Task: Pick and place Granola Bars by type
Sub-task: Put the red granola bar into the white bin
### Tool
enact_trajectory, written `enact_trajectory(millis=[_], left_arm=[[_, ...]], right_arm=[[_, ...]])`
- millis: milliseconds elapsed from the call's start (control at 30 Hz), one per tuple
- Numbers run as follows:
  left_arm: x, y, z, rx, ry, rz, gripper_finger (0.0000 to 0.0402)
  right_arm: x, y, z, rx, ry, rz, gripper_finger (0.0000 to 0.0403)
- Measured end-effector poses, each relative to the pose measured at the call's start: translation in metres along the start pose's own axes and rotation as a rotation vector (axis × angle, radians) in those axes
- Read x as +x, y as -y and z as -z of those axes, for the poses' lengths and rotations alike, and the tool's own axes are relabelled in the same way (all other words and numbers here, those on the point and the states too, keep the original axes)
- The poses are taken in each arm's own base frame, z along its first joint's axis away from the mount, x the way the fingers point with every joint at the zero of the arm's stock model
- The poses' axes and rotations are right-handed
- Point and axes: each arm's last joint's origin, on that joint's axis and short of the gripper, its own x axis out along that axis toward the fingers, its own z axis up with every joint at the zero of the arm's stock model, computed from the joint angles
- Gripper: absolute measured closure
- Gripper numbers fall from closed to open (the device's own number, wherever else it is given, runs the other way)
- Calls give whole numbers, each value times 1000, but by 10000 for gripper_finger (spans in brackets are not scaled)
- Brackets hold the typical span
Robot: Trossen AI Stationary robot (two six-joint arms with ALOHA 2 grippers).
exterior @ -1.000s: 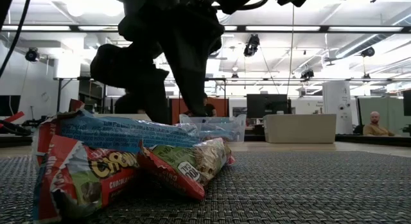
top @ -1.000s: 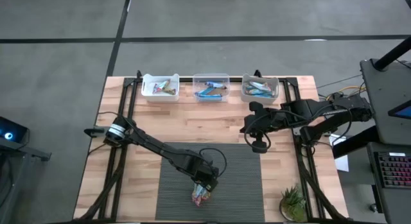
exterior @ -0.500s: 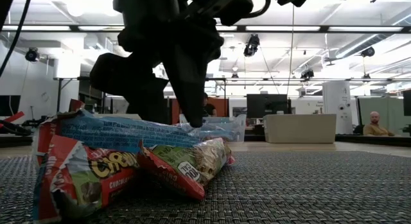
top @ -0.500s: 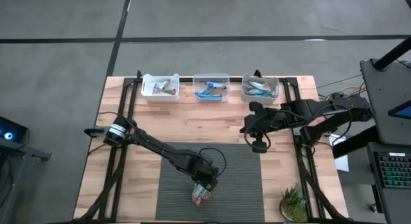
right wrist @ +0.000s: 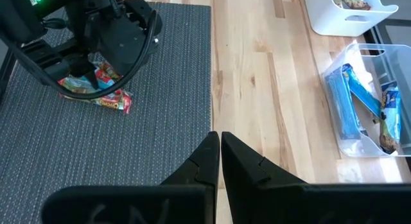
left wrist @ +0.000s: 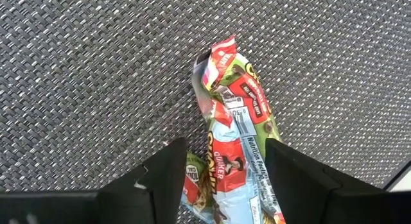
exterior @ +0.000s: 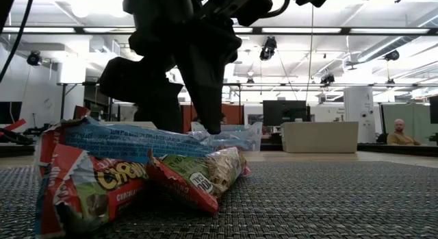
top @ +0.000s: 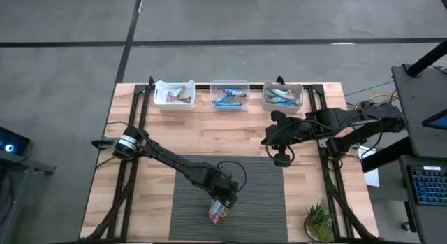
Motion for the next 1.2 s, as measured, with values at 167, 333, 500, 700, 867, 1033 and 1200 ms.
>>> enact_trajectory(millis=[167, 333, 500, 700, 867, 1033, 1200], left_arm=[[0, 1, 0, 0, 0, 10, 209], [4, -2, 0, -7, 2, 14, 209], [13, -7, 3, -42, -27, 37, 209], [13, -7, 2, -43, -32, 40, 209], [13, -7, 2, -44, -38, 41, 217], [13, -7, 2, -42, -43, 43, 247], [13, -7, 3, -32, -55, 47, 276]], right_arm=[[0, 1, 0, 4, 0, 3, 394], [0, 1, 0, 4, 0, 3, 394], [0, 1, 0, 4, 0, 3, 394], [0, 1, 0, 4, 0, 3, 394], [0, 1, 0, 4, 0, 3, 394], [0, 1, 0, 5, 0, 3, 394], [0, 1, 0, 5, 0, 3, 394]])
